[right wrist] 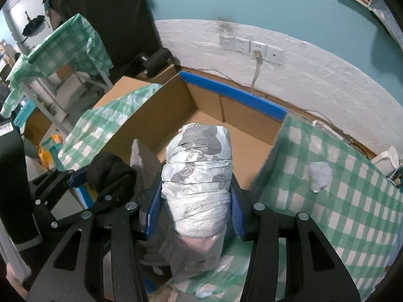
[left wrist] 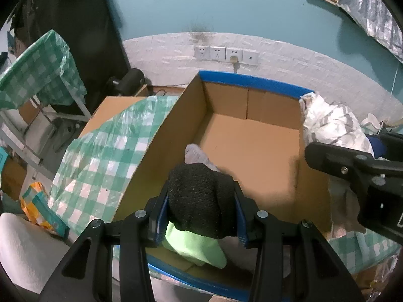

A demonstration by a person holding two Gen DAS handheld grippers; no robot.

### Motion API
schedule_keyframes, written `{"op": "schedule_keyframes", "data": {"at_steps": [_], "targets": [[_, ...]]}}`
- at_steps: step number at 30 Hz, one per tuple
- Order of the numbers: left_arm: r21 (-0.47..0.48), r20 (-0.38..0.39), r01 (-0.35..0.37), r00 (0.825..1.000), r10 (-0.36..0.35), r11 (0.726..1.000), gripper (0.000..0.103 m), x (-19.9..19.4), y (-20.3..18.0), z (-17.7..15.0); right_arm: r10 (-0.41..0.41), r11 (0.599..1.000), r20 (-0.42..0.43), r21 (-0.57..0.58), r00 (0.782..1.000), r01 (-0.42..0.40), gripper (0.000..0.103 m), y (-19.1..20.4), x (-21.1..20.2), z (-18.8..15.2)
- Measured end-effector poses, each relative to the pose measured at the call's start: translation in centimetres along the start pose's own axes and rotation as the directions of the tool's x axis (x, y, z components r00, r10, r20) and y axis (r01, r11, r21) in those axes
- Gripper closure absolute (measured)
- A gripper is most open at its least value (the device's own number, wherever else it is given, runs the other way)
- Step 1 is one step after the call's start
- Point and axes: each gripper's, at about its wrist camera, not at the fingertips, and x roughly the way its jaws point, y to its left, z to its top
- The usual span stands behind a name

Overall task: Organize soft objects
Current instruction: 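Open left tool to drop black sock while right tool releases white bundle into box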

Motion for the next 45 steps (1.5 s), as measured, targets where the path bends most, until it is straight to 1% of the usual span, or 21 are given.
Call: {"op": "schedule_keyframes", "data": {"at_steps": [3,5,6,7,8,9,10,12,14,16,18,27,35,45], "targets": [[0.002,-0.012,0.004,1.0,-0.004,1.0,0.057,0.5,0.4,-0.3,0.018,1.0,-0.02,-0.004,1.0,-0.018,0.056,0.6,1.0,0.1],[-0.002,-0.018,0.003,1.0,-0.003,1.0,0.055,0.7,0.6,-0.4,0.029,0.999,-0.032,-0.012,0.999,-0.03,0.054,0.9,1.5,0.1],[-0.007,-0.021,0.004,1.0,-0.005,1.0,0.053,0.8,0.8,-0.4,0.033,0.999,-0.035,-0.013,0.999,-0.033,0.054,1.1,1.7,0.1],[-0.01,-0.021,0.006,1.0,-0.007,1.0,0.048,0.8,0.9,-0.4,0.033,0.999,-0.036,-0.009,0.999,-0.034,0.052,1.2,1.9,0.1],[-0.012,-0.024,0.007,1.0,-0.007,1.0,0.045,0.9,1.1,-0.4,0.034,0.999,-0.039,-0.003,0.999,-0.034,0.051,1.2,2.1,0.2],[-0.014,-0.024,0.005,1.0,-0.005,1.0,0.039,0.9,1.2,-0.5,0.035,0.999,-0.04,0.001,0.999,-0.035,0.049,1.1,2.1,0.2],[-0.013,-0.02,-0.001,1.0,0.001,1.0,0.038,0.9,1.2,-0.5,0.029,1.0,-0.038,0.004,0.999,-0.029,0.043,1.0,2.1,0.2],[-0.009,-0.015,-0.009,1.0,0.009,1.0,0.038,1.0,1.3,-0.5,0.013,1.0,-0.028,0.007,1.0,-0.013,0.039,0.9,2.1,0.3],[-0.004,-0.018,-0.01,1.0,0.01,1.0,0.036,1.0,1.4,-0.5,0.006,1.0,-0.02,0.01,1.0,-0.006,0.039,0.8,1.9,0.4],[-0.006,-0.015,-0.01,1.0,0.01,1.0,0.031,0.9,1.4,-0.5,0.004,1.0,-0.013,0.02,1.0,-0.004,0.038,0.6,1.7,0.5],[-0.006,-0.008,-0.011,1.0,0.011,1.0,0.029,0.9,1.4,-0.5,0.001,1.0,-0.008,0.022,1.0,-0.001,0.038,0.4,1.4,0.5],[0.023,0.029,0.013,0.999,-0.014,1.0,0.028,-0.6,0.5,-0.3,-0.035,0.999,0.006,0.016,0.999,0.035,0.037,0.1,-0.1,-0.4],[0.065,0.052,0.033,0.998,-0.036,0.997,0.028,-2.0,-1.1,-0.6,-0.063,0.997,0.016,0.048,0.998,0.062,0.037,-1.9,-1.4,-1.5],[0.128,0.07,0.058,0.995,-0.068,0.99,0.028,-3.3,-3.9,-1.0,-0.079,0.993,0.035,0.086,0.996,0.076,0.037,-4.2,-3.3,-3.0]]}}
